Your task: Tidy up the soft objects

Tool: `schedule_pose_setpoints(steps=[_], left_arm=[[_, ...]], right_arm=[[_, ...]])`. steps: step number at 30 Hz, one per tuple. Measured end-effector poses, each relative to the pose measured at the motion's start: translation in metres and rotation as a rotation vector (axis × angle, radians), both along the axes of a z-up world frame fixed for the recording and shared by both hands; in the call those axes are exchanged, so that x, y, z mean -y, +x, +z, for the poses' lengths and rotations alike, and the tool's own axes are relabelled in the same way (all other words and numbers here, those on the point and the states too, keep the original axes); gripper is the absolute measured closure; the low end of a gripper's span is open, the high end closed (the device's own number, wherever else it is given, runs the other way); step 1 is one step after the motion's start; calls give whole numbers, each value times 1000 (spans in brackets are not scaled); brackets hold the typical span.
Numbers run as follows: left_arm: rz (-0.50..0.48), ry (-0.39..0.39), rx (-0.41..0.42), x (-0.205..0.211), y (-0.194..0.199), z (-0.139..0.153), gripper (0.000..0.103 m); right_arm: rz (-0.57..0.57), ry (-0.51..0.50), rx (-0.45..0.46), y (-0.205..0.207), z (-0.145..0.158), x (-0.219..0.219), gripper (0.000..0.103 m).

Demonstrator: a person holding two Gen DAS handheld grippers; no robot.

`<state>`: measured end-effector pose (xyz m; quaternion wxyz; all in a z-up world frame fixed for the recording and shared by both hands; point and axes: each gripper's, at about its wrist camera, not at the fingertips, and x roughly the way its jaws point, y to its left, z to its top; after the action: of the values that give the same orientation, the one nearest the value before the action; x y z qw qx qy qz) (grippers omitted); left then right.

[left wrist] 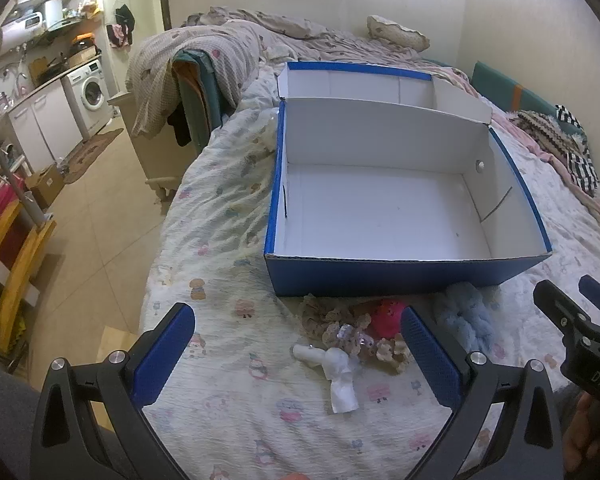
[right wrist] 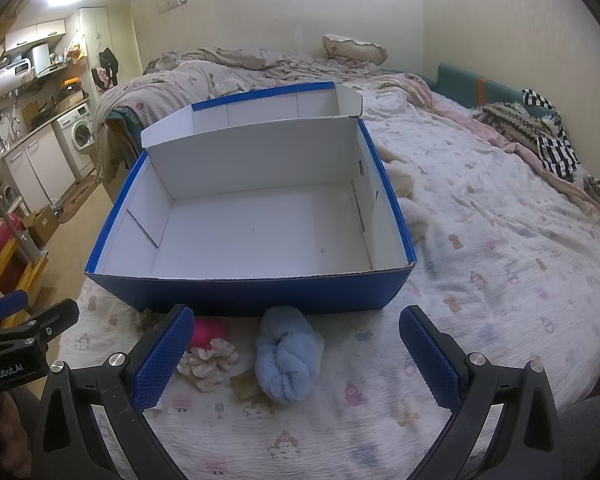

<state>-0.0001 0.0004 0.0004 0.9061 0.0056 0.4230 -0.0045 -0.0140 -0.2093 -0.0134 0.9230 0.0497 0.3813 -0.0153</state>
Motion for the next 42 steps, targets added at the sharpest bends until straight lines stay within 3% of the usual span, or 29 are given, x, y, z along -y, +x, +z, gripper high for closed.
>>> schedule_pose_setpoints(steps=[42], left_arm=[[1, 6, -5, 4, -1, -2, 0]], right_arm=[[4, -1, 14, 2, 4, 3, 0]])
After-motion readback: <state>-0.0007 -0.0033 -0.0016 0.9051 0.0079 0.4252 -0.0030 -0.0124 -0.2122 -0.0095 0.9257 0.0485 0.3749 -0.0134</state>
